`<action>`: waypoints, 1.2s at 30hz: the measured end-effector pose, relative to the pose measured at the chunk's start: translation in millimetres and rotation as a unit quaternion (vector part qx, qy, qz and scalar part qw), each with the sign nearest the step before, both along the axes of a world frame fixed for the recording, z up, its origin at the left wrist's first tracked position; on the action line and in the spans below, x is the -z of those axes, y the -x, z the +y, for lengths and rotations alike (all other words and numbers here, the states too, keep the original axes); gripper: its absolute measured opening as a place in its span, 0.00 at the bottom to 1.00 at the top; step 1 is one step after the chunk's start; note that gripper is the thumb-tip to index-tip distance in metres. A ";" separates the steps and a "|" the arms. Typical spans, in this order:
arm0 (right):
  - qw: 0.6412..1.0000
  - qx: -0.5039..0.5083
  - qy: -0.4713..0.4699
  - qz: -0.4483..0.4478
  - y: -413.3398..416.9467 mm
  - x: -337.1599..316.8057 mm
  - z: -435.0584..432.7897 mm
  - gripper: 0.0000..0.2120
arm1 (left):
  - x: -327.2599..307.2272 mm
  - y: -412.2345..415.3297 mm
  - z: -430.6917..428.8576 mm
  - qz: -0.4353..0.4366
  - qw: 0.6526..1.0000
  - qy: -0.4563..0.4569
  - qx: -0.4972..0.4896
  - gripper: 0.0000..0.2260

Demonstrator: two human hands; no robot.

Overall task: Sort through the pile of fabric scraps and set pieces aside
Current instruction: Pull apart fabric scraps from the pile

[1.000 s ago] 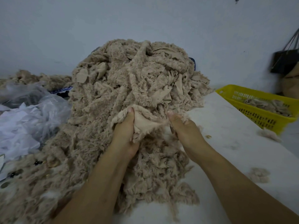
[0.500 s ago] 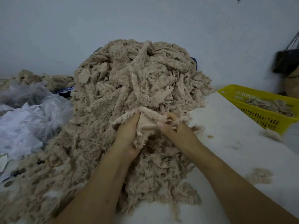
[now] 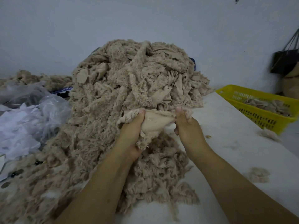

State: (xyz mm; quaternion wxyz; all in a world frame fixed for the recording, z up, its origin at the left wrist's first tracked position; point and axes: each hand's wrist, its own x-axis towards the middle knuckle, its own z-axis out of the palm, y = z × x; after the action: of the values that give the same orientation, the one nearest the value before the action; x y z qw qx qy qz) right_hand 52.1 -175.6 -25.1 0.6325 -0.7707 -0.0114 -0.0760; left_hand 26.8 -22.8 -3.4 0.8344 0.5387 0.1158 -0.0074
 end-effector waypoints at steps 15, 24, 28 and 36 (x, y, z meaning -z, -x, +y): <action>0.993 -0.011 -0.114 -0.011 -9.8 -1.7 -27.3 0.26 | 3.1 -13.1 37.0 -0.028 0.979 0.165 -0.115 0.17; 0.869 -0.041 0.406 -0.280 21.1 -13.5 -0.2 0.45 | 3.9 -14.0 20.7 -0.104 0.983 0.142 -0.049 0.12; 0.889 0.033 0.332 -0.315 21.3 -6.8 6.5 0.26 | 5.9 -8.4 14.5 -0.104 0.992 0.071 -0.001 0.14; 0.908 -0.088 0.347 -0.218 15.0 1.7 16.0 0.23 | 13.1 6.7 0.1 -0.169 0.967 -0.128 0.138 0.17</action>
State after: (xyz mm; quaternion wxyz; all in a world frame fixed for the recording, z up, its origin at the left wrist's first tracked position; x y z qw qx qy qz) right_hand 37.1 -159.5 -26.8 0.3105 -0.9017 -0.2427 -0.1778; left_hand 20.1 -22.7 -16.5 0.7571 0.6450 -0.1025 -0.0166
